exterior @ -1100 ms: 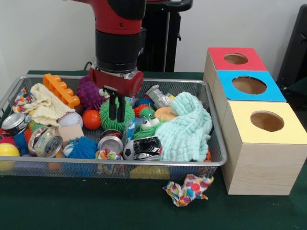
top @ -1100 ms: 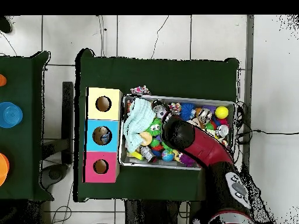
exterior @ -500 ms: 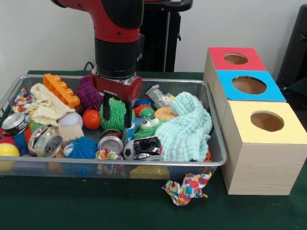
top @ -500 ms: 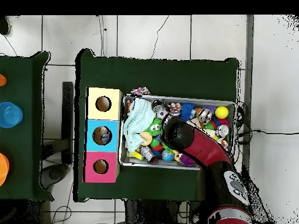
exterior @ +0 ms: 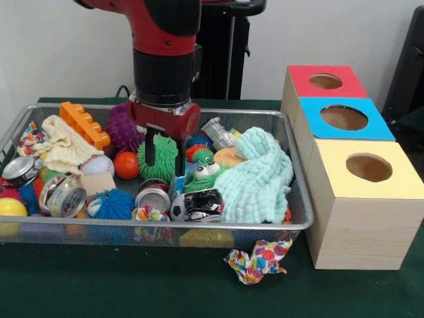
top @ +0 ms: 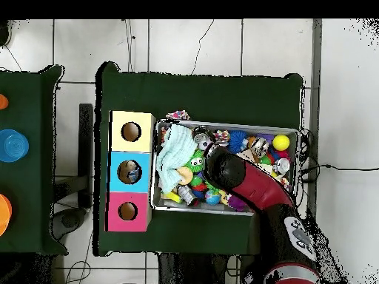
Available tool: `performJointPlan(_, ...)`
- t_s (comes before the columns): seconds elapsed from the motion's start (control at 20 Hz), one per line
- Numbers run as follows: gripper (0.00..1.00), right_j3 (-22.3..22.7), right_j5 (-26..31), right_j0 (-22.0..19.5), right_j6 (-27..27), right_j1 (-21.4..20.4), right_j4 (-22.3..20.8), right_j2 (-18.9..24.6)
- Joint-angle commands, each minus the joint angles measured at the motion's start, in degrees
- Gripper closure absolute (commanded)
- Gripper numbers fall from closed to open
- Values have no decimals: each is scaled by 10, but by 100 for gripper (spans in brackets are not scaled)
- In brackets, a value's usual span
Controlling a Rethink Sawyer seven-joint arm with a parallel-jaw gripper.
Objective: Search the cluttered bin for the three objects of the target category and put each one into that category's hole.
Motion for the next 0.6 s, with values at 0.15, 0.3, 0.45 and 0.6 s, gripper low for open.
performJointPlan(0.15, 0, 53, 27, -40, 63, -26, 6, 108)
performJointPlan(0.3, 0, 64, 34, -43, 69, -37, 9, 117)
performJointPlan(0.45, 0, 40, 88, 65, 152, -47, 24, 3)
performJointPlan(0.6, 0, 22, 114, 108, 190, -29, 42, -49)
